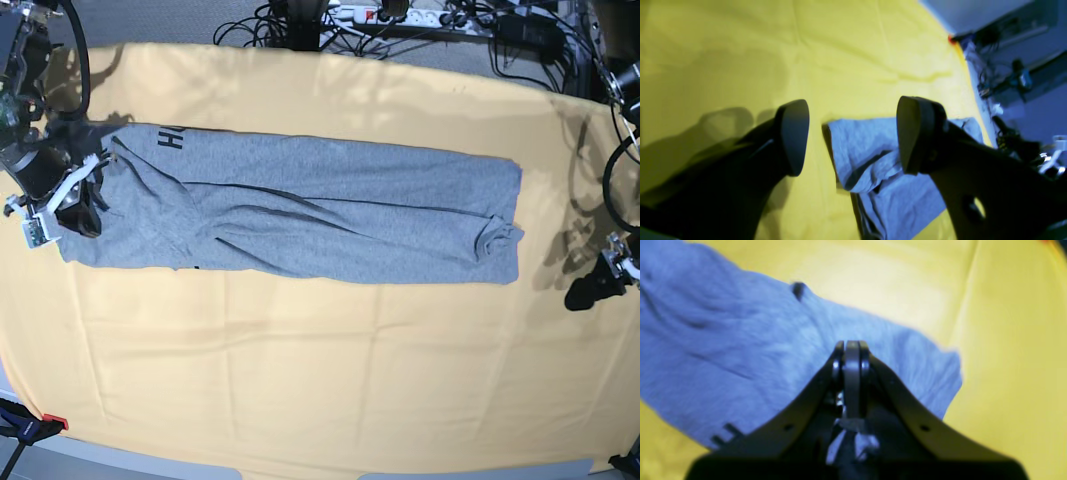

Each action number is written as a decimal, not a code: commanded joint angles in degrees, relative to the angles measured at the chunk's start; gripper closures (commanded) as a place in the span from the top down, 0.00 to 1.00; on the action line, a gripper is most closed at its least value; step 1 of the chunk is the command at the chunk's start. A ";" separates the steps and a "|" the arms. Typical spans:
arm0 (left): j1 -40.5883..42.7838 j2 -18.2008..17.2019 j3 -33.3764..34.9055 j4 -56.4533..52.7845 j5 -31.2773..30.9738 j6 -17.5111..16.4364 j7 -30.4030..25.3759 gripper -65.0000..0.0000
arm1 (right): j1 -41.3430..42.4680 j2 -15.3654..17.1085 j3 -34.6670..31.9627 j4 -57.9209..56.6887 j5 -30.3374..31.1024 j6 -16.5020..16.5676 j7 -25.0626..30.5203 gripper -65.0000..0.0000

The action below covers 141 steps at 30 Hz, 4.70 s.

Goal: Layout the t-shirt on the table in an organized manner, then fold the t-shirt properly

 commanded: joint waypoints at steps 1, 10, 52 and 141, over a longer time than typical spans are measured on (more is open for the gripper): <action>-1.40 -1.36 -0.61 0.83 -1.36 -0.47 -0.87 0.65 | 2.43 0.83 -0.13 -1.38 0.33 -0.02 1.88 0.00; -1.07 -1.31 -0.59 0.81 -1.36 -0.47 -0.83 0.65 | 13.00 0.68 -10.27 -14.51 0.55 3.72 -2.34 0.00; -1.09 -3.41 -0.79 0.81 -1.38 -0.47 -0.83 0.65 | 5.31 1.62 -4.17 4.94 10.71 3.85 -11.78 0.00; 6.91 7.91 16.35 15.04 -5.98 1.60 9.68 0.64 | 5.86 -1.73 -4.17 -14.51 6.56 5.04 -10.69 0.00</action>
